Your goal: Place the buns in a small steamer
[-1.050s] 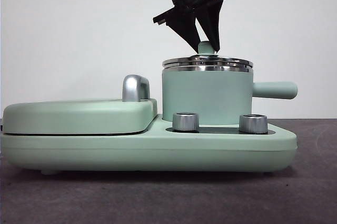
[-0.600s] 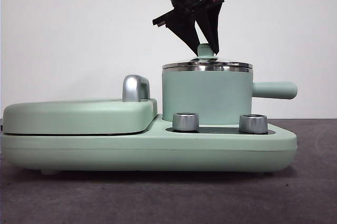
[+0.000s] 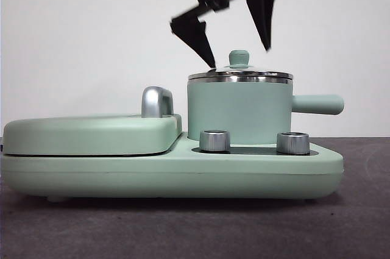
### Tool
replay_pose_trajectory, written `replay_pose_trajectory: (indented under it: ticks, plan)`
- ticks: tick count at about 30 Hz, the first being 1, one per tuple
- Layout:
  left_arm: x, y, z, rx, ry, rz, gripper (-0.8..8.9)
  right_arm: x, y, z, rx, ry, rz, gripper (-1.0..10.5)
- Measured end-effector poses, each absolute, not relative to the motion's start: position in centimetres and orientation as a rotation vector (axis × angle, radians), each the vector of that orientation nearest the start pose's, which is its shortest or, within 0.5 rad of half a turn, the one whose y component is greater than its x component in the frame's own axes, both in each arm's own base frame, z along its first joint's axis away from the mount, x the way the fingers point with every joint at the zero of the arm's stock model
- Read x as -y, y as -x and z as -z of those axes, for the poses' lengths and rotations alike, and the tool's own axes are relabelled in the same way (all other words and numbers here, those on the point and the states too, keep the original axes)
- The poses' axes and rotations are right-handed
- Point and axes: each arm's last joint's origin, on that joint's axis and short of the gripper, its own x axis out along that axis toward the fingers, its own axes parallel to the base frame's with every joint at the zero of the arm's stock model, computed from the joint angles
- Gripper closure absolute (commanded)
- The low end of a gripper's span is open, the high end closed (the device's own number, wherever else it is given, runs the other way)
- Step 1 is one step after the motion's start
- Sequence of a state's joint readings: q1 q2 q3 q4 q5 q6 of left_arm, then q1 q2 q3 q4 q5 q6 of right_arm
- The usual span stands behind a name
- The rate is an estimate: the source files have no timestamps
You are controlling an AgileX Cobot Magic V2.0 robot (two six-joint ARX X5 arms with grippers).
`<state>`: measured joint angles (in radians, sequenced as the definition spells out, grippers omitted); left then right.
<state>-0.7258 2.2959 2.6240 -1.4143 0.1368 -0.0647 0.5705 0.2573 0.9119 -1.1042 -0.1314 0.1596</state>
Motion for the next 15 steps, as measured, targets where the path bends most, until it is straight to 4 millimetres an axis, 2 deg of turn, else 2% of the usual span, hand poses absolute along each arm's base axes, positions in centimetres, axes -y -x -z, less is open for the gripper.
replay_pose_trajectory:
  ticks: [4,6,10,15]
  plan:
    - [27.3,-30.1,-41.8,-0.942,-0.213,0.774,2.51,-0.8,-0.6,-32.6,-0.499,-0.047,-0.653,4.5]
    - [26.2,-28.7,-43.9,-0.898,-0.180,0.814,2.51,-0.8,-0.6,-32.6,-0.498,-0.046,-0.654,4.5]
    - [24.8,-25.8,-44.6,-0.937,-0.206,0.846,2.51,-0.8,-0.6,-32.6,-0.498,-0.045,-0.655,4.5]
    - [21.2,-21.5,-44.9,-0.971,-0.248,0.866,2.51,-0.9,-0.6,-32.6,-0.484,-0.031,-0.661,4.5]
